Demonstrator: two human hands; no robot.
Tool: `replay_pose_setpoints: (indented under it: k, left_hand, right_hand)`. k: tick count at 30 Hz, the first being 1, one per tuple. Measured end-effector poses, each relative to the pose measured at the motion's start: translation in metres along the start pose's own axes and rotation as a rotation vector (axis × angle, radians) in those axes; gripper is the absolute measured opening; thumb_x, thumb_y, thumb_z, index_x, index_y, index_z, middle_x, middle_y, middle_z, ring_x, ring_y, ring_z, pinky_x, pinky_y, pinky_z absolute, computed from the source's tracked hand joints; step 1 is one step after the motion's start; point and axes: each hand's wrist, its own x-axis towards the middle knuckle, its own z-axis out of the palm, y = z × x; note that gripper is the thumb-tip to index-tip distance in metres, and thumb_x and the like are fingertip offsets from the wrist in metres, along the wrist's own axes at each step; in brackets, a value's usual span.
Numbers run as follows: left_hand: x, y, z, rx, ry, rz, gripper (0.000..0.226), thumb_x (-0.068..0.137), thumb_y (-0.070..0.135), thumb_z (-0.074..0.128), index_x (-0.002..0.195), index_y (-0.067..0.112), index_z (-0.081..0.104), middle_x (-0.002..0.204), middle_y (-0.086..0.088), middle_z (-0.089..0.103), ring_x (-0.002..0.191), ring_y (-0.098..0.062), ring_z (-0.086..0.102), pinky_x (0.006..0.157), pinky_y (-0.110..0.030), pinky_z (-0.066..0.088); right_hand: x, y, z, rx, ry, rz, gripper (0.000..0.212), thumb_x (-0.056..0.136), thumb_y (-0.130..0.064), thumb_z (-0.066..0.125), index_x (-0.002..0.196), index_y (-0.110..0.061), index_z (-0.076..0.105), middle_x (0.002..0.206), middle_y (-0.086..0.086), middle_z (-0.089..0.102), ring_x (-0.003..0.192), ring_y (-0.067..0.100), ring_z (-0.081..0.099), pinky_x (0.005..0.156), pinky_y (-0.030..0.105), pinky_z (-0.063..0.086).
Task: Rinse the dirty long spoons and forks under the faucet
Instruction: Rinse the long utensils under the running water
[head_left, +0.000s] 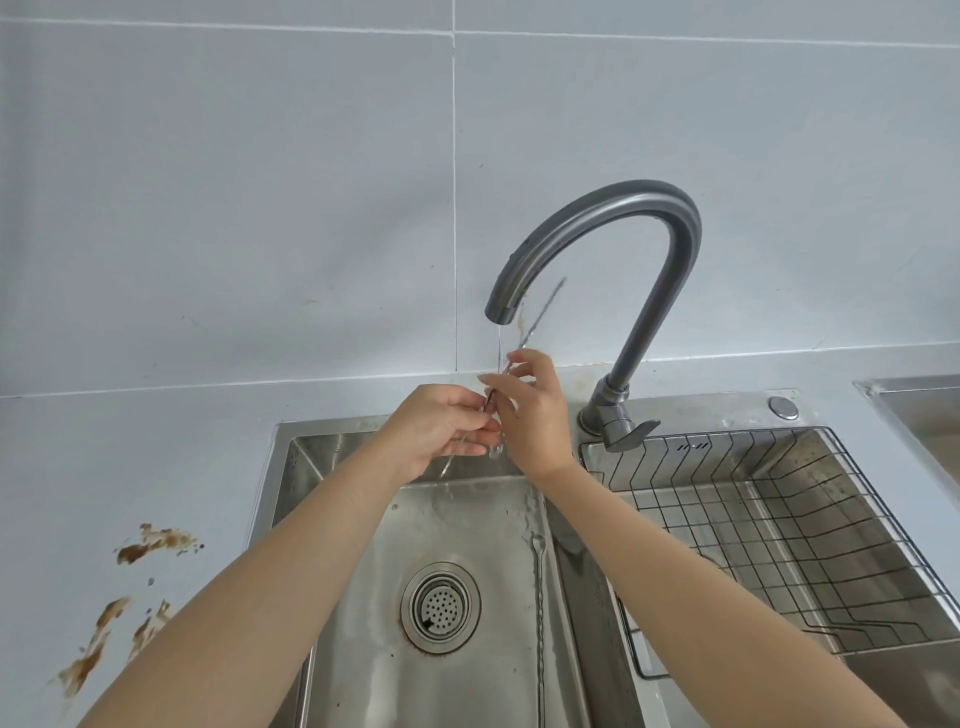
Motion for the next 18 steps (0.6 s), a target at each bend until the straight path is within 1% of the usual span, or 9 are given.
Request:
replay_pose_setpoints:
  k: [1,3,5,7,10,12,14,16,18]
  left_hand:
    - [0.002,-0.002,-0.001,-0.005,0.012,0.011,0.021,0.089,-0.004,0.052,0.078,0.012,0.06,0.074,-0.007,0.064,0.048,-0.003,0.066,0.048,-0.015,0.054]
    - [0.003,-0.005,-0.001,-0.012,0.022,0.033,0.021,0.089,-0.004,0.052,0.078,0.012,0.061,0.074,-0.007,0.065,0.048,-0.002,0.066,0.048,-0.014,0.054]
    - [0.005,-0.008,-0.001,-0.016,0.028,0.053,0.022,0.089,-0.003,0.052,0.079,0.013,0.062,0.074,-0.005,0.065,0.047,-0.001,0.065,0.047,-0.013,0.053]
    - [0.007,-0.011,0.001,-0.027,0.049,0.073,0.024,0.089,-0.003,0.052,0.078,0.015,0.062,0.073,-0.004,0.065,0.046,-0.001,0.064,0.046,-0.012,0.051]
    - [0.012,-0.014,0.002,-0.039,0.061,0.097,0.023,0.089,-0.001,0.052,0.08,0.016,0.063,0.074,-0.002,0.066,0.047,0.0,0.064,0.048,-0.011,0.051]
    - [0.016,-0.017,0.0,-0.054,0.062,0.108,0.017,0.09,0.0,0.052,0.087,0.011,0.065,0.074,-0.001,0.067,0.048,-0.001,0.065,0.051,-0.012,0.052]
    - [0.019,-0.02,-0.001,-0.058,0.067,0.128,0.017,0.09,0.0,0.052,0.101,0.005,0.064,0.069,0.003,0.07,0.05,-0.002,0.066,0.052,-0.013,0.054]
    - [0.022,-0.021,-0.002,-0.05,0.069,0.145,0.02,0.09,0.001,0.052,0.107,0.001,0.063,0.063,0.008,0.072,0.051,-0.003,0.067,0.051,-0.014,0.053]
    - [0.023,-0.02,-0.001,-0.029,0.063,0.156,0.021,0.091,0.002,0.052,0.108,0.0,0.063,0.071,0.003,0.071,0.051,-0.002,0.066,0.051,-0.013,0.053]
  right_hand:
    - [0.001,-0.002,-0.003,0.067,-0.02,0.072,0.027,0.077,0.011,0.056,0.097,0.0,0.071,0.113,0.018,0.052,0.091,0.022,0.053,0.076,0.023,0.045]
    - [0.003,-0.008,-0.008,0.186,-0.073,0.236,0.033,0.081,0.013,0.052,0.109,-0.002,0.06,0.113,0.003,0.039,0.089,0.008,0.046,0.08,0.013,0.037]
    - [0.005,-0.016,-0.01,0.277,-0.022,0.321,0.03,0.08,0.015,0.048,0.1,-0.008,0.051,0.102,-0.006,0.037,0.083,0.005,0.047,0.078,0.015,0.041]
    - [0.007,-0.021,-0.011,0.41,0.021,0.421,0.035,0.08,0.015,0.045,0.089,-0.018,0.042,0.093,-0.01,0.039,0.083,0.01,0.051,0.07,0.016,0.046]
    - [0.009,-0.021,-0.015,0.707,-0.013,0.635,0.035,0.085,0.011,0.042,0.104,-0.018,0.039,0.093,-0.004,0.048,0.08,0.014,0.06,0.055,0.011,0.049]
    - [0.011,-0.019,-0.016,0.848,-0.044,0.711,0.037,0.087,0.009,0.043,0.113,-0.016,0.039,0.095,0.002,0.055,0.075,0.013,0.063,0.057,0.012,0.051]
    - [0.012,-0.017,-0.015,0.874,-0.096,0.731,0.038,0.088,0.009,0.045,0.12,-0.011,0.042,0.091,0.003,0.061,0.074,0.014,0.063,0.065,0.019,0.053]
    - [0.013,-0.016,-0.014,0.88,-0.137,0.741,0.033,0.088,0.011,0.046,0.117,-0.004,0.048,0.085,0.004,0.063,0.076,0.014,0.062,0.071,0.025,0.052]
    - [0.014,-0.014,-0.015,0.873,-0.144,0.753,0.025,0.086,0.012,0.05,0.101,-0.007,0.054,0.082,0.005,0.062,0.075,0.017,0.061,0.075,0.03,0.052]
